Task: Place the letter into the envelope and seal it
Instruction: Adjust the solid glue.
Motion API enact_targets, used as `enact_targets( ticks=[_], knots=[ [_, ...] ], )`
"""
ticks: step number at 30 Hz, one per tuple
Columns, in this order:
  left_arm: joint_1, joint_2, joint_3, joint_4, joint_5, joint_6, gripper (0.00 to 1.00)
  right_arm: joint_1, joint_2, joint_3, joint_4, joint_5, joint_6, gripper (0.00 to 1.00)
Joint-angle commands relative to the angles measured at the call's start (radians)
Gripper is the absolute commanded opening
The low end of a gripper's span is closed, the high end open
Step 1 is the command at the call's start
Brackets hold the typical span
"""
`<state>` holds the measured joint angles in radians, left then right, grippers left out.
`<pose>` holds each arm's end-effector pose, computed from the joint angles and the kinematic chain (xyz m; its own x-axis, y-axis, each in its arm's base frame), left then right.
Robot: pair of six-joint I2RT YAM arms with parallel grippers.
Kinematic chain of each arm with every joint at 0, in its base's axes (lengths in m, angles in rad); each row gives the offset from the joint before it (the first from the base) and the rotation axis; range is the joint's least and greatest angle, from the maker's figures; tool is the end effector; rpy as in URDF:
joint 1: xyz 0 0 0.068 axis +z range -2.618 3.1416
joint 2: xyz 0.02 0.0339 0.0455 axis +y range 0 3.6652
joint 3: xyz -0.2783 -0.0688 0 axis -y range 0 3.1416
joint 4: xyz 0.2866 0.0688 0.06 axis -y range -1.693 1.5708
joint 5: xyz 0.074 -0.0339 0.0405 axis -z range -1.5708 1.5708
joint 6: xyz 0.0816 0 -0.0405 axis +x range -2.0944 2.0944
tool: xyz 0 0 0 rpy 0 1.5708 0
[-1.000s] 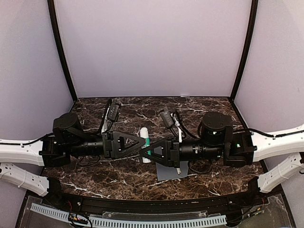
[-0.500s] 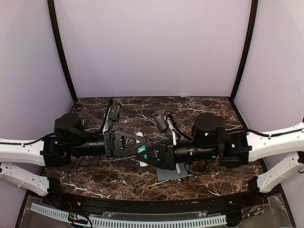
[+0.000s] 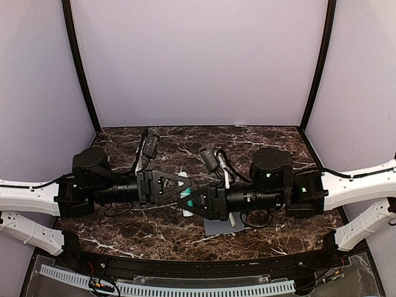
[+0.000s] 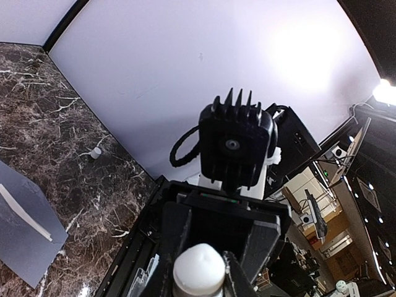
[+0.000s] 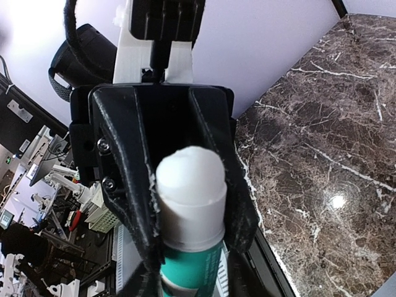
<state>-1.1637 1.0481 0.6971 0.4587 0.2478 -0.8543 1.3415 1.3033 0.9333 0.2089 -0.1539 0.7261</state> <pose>0.1095 -0.3046 0.3289 -0.7162 -0.1854 -0.6728 0.6802 0.0306 -0.7324 0.0760 0.3807 0.3094 -0.6890 -0.0655 -0.7218 -0.7211 0.1615 0.6737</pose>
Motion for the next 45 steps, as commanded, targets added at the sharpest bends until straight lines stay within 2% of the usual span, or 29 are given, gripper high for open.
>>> enact_targets(
  ticks=[1, 3, 5, 9, 19, 29, 45],
  knots=[
    [-0.001, 0.0, 0.015, 0.078, -0.02, -0.017, 0.01, 0.001, -0.03, -0.006, 0.1, 0.068, 0.032, 0.5],
    [-0.001, -0.007, 0.008, 0.12, -0.064, -0.017, 0.0, 0.0, -0.038, -0.035, 0.169, 0.086, 0.074, 0.63],
    [-0.001, -0.014, -0.002, 0.165, -0.114, -0.014, 0.0, 0.0, -0.044, -0.067, 0.245, 0.098, 0.117, 0.7],
    [-0.001, -0.021, -0.027, 0.241, -0.206, -0.005, 0.0, 0.004, -0.039, -0.108, 0.357, 0.138, 0.189, 0.74],
    [-0.001, -0.04, -0.105, 0.389, -0.348, -0.048, 0.0, 0.006, 0.034, -0.152, 0.632, 0.19, 0.315, 0.74],
    [-0.001, -0.034, -0.114, 0.433, -0.365, -0.038, 0.0, 0.005, 0.151, -0.129, 0.798, 0.206, 0.448, 0.68],
    [-0.001, -0.049, -0.137, 0.438, -0.374, -0.026, 0.0, -0.033, 0.244, -0.04, 0.876, 0.172, 0.504, 0.5]
  ],
)
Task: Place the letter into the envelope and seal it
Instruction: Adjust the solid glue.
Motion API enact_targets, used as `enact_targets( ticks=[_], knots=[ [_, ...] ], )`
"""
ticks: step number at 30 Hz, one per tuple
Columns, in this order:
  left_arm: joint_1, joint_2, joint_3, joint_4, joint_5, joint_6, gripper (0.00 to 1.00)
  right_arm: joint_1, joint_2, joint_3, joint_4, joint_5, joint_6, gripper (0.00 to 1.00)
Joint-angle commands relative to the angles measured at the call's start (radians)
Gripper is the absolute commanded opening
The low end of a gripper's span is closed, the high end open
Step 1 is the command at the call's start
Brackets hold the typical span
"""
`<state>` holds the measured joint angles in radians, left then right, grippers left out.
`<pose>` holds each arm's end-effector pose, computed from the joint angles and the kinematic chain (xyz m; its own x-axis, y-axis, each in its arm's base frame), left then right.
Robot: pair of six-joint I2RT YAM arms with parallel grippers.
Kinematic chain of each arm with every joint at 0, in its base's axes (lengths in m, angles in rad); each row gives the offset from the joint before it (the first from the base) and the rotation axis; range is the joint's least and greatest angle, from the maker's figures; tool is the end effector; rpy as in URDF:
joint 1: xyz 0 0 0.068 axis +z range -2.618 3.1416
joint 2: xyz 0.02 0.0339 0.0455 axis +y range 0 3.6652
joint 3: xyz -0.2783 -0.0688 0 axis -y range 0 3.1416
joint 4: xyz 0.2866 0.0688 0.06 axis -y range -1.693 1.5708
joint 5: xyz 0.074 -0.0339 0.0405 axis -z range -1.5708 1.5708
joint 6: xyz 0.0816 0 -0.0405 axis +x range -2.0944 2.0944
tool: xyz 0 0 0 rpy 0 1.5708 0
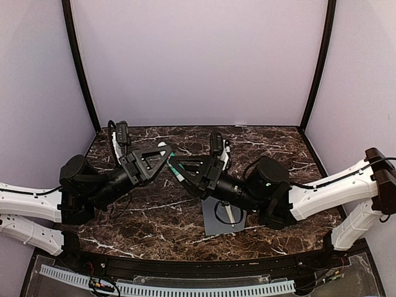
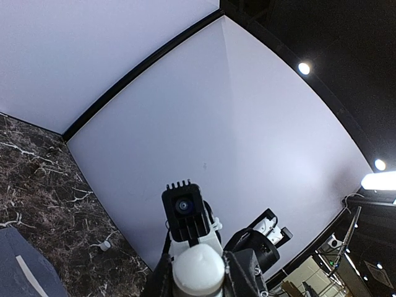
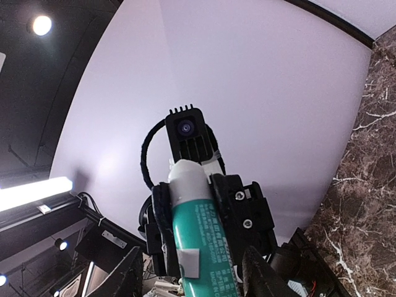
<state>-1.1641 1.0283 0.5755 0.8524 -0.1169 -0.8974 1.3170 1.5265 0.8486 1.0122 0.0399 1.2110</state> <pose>0.1286 -0.2746 0.3407 -0.5838 -0.6071 -0.5390 0.6627 0.0272 -0.7484 0.1075 0.4013 0.3095 -0.8674 0.3808 -0.3203 -0.4143 -0.1961 0.8888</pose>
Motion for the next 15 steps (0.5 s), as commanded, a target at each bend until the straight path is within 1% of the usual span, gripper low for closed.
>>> enact_targets(
  ticks=[1, 7, 9, 11, 15],
  knots=[
    [0.0, -0.03, -0.016, 0.046, -0.009, 0.019, 0.0, -0.011, 0.027, 0.052, 0.074, -0.023, 0.023, 0.49],
    [0.0, -0.028, -0.029, 0.063, -0.014, 0.026, 0.0, -0.014, 0.055, 0.077, 0.106, -0.027, 0.039, 0.41],
    [0.0, -0.028, -0.032, 0.066, -0.014, 0.026, 0.0, -0.013, 0.057, 0.079, 0.106, -0.022, 0.039, 0.37],
    [0.0, -0.027, -0.034, 0.066, -0.015, 0.025, 0.0, -0.015, 0.053, 0.073, 0.106, -0.01, 0.04, 0.31],
    [0.0, -0.026, -0.036, 0.063, -0.01, 0.02, 0.0, -0.015, 0.04, 0.053, 0.109, 0.011, 0.042, 0.15]
  ],
)
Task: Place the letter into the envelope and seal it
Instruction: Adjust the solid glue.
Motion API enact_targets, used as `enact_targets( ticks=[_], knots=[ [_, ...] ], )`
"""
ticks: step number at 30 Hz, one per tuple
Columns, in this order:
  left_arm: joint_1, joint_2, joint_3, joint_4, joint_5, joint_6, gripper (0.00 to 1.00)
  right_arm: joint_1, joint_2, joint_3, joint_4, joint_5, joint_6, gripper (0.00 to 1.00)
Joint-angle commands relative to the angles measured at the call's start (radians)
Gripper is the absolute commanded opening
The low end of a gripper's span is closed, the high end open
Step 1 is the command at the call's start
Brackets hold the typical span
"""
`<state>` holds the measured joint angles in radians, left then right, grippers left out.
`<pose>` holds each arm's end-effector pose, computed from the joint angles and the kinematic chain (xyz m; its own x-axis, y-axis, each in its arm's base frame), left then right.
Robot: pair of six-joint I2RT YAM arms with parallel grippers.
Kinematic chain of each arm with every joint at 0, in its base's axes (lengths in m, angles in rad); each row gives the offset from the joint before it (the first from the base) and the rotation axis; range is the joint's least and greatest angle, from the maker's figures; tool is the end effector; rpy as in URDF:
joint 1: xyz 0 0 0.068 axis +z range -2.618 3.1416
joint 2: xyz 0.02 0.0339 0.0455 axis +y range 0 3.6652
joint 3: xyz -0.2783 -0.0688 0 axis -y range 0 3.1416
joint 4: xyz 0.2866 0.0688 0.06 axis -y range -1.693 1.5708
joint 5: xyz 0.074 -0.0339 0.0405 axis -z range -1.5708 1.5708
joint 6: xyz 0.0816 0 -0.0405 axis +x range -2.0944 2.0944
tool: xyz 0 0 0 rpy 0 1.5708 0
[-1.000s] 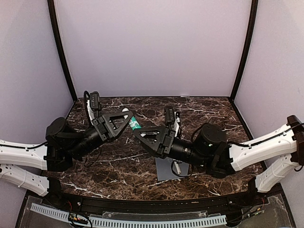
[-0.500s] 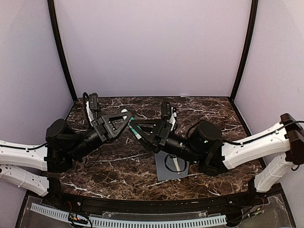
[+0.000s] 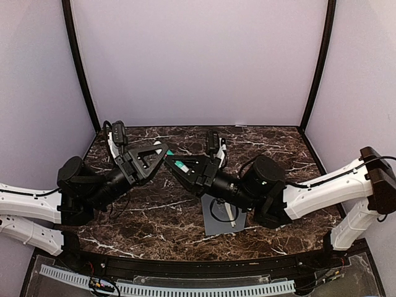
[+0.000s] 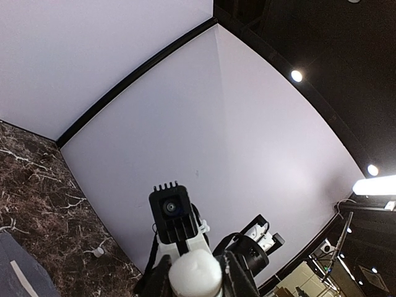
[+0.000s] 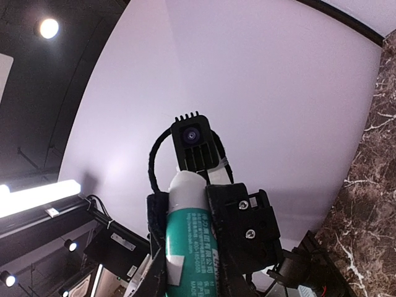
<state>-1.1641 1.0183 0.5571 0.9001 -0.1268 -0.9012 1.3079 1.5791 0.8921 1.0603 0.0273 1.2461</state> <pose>0.1272 -0.2692 0.3424 -0.5745 -0.6323 -0.5197 0.6692 0.0028 -0.7431 0.1131 0.4116 0.3131 -0.8783 0.3818 -0.2876 -0.3957 -0.2431 0.8857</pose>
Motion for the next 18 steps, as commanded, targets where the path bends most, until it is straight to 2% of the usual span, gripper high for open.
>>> enact_targets(
  ticks=[1, 3, 4, 5, 7, 9, 11, 14, 18],
  knots=[
    [0.0, -0.016, -0.018, 0.013, 0.002, 0.023, 0.02, -0.006, -0.017, 0.005, 0.061, 0.029, 0.006, 0.11],
    [0.0, -0.015, -0.014, 0.002, 0.007, 0.021, 0.17, -0.007, -0.028, -0.005, 0.058, 0.035, 0.0, 0.06],
    [0.0, -0.018, -0.01, -0.013, 0.011, 0.021, 0.32, -0.007, -0.036, -0.01, 0.051, 0.038, -0.006, 0.05],
    [0.0, -0.021, -0.008, -0.022, 0.014, 0.02, 0.4, -0.007, -0.047, -0.015, 0.036, 0.043, -0.016, 0.04],
    [0.0, -0.033, 0.002, -0.065, 0.021, 0.019, 0.63, -0.01, -0.08, -0.027, -0.013, 0.057, -0.047, 0.02],
    [0.001, -0.048, 0.021, -0.137, 0.035, 0.021, 0.75, -0.015, -0.122, -0.033, -0.093, 0.073, -0.075, 0.01],
    [0.001, -0.062, 0.056, -0.243, 0.058, 0.029, 0.81, -0.028, -0.168, -0.043, -0.172, 0.075, -0.096, 0.0],
    [0.002, -0.078, 0.112, -0.405, 0.095, 0.04, 0.85, -0.061, -0.228, -0.051, -0.295, 0.036, -0.121, 0.0],
    [0.009, -0.101, 0.126, -0.457, 0.165, 0.042, 0.89, -0.119, -0.282, -0.03, -0.461, -0.075, -0.157, 0.0]
  ],
)
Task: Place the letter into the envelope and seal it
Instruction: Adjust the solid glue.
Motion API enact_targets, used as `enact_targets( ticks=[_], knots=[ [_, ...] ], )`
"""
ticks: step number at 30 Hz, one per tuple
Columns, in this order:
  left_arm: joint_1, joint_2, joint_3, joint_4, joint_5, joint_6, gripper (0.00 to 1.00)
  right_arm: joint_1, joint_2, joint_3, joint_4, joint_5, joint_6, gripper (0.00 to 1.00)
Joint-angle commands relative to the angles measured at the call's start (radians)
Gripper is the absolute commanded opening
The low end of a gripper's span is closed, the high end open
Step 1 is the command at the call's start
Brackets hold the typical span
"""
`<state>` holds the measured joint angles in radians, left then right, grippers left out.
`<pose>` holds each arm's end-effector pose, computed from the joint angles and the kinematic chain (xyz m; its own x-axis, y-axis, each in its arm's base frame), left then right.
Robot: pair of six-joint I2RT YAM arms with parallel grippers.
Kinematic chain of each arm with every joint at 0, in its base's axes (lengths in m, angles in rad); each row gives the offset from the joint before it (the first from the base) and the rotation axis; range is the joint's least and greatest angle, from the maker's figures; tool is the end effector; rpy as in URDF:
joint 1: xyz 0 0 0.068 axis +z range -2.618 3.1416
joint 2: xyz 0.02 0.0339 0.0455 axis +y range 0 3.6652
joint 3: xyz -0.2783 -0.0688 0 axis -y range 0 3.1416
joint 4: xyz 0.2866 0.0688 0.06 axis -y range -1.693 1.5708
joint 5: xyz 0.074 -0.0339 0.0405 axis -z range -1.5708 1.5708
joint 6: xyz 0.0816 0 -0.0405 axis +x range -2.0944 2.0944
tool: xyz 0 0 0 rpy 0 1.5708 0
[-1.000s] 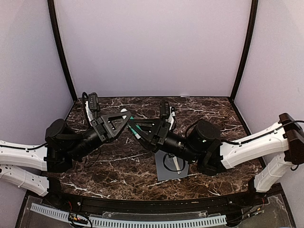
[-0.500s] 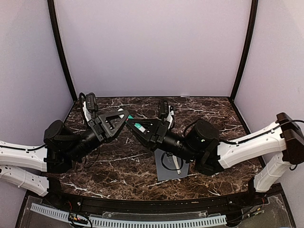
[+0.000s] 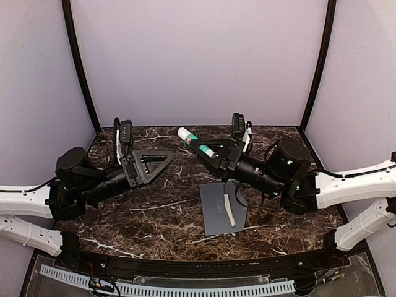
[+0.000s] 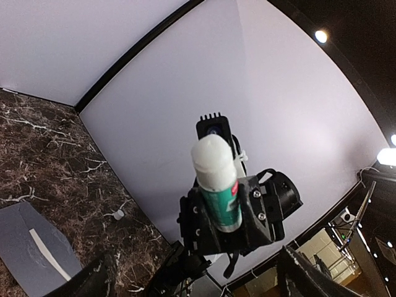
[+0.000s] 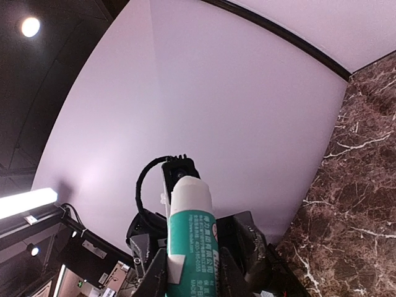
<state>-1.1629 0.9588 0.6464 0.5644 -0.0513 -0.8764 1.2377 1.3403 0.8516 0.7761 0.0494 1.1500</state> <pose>0.1236 -0.2754 0.3491 -0.6260 -0.4859 -0.6099 0.6500 0.1068 -0.7524 0.1303 0.3642 0.3469 -0.8095 0.4484 -0.3790 -0.4638 -0.0928 0.8810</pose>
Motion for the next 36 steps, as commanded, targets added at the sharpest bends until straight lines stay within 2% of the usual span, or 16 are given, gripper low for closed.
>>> enact_targets(
  ticks=[1, 8, 15, 26, 29, 34, 36],
  knots=[
    [0.01, -0.046, 0.041, -0.129, 0.103, 0.015, 0.9, -0.062, -0.05, 0.019, -0.213, -0.131, -0.073, 0.0],
    [0.032, -0.019, 0.111, -0.25, 0.213, 0.015, 0.92, -0.125, -0.1, 0.064, -0.423, -0.324, -0.193, 0.0],
    [0.044, -0.005, 0.104, -0.266, 0.26, -0.023, 0.92, -0.132, -0.182, 0.053, -0.529, -0.384, -0.251, 0.0],
    [0.045, 0.114, 0.182, -0.182, 0.431, -0.026, 0.93, -0.131, -0.231, 0.033, -0.565, -0.469, -0.291, 0.0],
    [0.045, 0.14, 0.2, -0.193, 0.445, -0.026, 0.93, -0.13, -0.234, 0.021, -0.538, -0.511, -0.295, 0.0],
    [0.045, 0.167, 0.197, -0.153, 0.466, -0.049, 0.93, -0.131, -0.214, 0.032, -0.585, -0.54, -0.319, 0.01],
    [0.045, 0.17, 0.196, -0.147, 0.466, -0.051, 0.9, -0.131, -0.213, 0.028, -0.579, -0.551, -0.323, 0.01]
  ],
)
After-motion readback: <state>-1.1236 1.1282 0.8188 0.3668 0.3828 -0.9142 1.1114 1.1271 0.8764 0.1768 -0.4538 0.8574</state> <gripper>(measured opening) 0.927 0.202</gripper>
